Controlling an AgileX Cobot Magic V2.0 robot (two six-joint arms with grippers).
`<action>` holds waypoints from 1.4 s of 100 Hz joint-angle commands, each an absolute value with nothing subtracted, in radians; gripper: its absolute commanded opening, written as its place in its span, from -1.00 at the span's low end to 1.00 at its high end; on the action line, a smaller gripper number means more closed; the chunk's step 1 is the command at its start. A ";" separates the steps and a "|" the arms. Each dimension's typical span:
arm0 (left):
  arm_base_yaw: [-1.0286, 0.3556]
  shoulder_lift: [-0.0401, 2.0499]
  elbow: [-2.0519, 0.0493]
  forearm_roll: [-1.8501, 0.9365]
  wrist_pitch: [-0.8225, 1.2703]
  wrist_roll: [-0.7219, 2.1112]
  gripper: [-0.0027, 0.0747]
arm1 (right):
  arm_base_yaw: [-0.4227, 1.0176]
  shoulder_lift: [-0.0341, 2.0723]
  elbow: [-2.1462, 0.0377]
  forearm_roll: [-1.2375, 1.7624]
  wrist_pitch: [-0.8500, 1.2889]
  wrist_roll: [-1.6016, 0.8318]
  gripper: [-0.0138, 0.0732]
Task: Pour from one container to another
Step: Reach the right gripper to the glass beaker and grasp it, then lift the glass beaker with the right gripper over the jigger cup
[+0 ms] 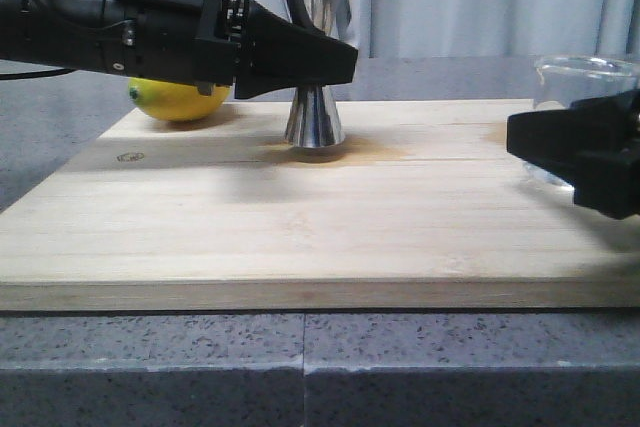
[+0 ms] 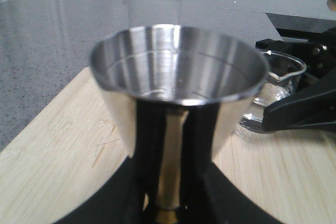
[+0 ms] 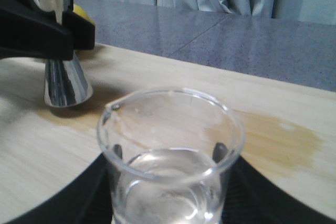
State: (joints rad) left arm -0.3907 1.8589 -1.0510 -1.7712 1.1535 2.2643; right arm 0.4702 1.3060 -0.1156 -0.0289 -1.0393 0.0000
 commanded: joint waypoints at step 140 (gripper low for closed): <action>-0.401 1.817 -1.079 -1.850 1.251 2.264 -0.72 | 0.411 1.293 -0.859 -0.627 -0.328 0.245 -0.09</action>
State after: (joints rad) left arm -0.3907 1.8589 -1.0510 -1.7712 1.1535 2.2643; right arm 0.4174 1.3169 -0.8062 -0.5539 -0.2758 0.1950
